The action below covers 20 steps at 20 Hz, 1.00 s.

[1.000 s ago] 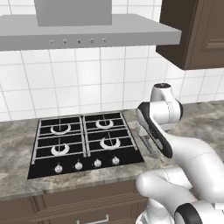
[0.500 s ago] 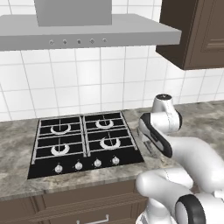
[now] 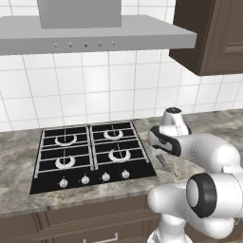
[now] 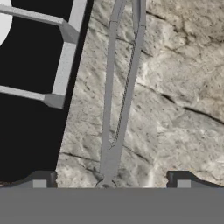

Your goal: Pick up the tongs from the counter and place them near the plate next to the oven.

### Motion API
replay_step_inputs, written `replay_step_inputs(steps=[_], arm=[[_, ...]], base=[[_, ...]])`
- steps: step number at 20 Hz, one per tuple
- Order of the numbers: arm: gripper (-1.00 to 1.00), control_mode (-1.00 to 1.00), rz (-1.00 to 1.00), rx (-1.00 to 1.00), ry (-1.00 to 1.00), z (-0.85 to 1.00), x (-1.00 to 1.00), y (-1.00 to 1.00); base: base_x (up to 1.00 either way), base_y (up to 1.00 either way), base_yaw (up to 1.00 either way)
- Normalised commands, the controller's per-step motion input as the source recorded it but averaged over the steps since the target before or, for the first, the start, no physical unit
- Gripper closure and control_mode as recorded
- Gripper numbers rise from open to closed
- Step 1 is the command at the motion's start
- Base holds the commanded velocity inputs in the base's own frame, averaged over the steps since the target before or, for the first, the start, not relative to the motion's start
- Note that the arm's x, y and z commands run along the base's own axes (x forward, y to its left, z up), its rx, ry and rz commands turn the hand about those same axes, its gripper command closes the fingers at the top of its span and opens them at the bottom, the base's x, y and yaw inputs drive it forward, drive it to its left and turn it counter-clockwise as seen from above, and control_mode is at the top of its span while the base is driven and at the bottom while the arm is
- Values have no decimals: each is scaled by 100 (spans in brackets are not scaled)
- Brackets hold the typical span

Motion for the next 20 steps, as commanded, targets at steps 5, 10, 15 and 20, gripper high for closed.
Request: replay_step_inputs(steps=[5,10,15,20], arm=[[-100,-100,3,3,4,-26,24,0],[-100,-100,4,0,0,-20,16,0],[-100,-100,5,0,0,-33,12,0],[-100,-100,5,0,0,-34,10,0]], base=[[0,0,0],[0,0,0],[0,0,0],[0,0,0]])
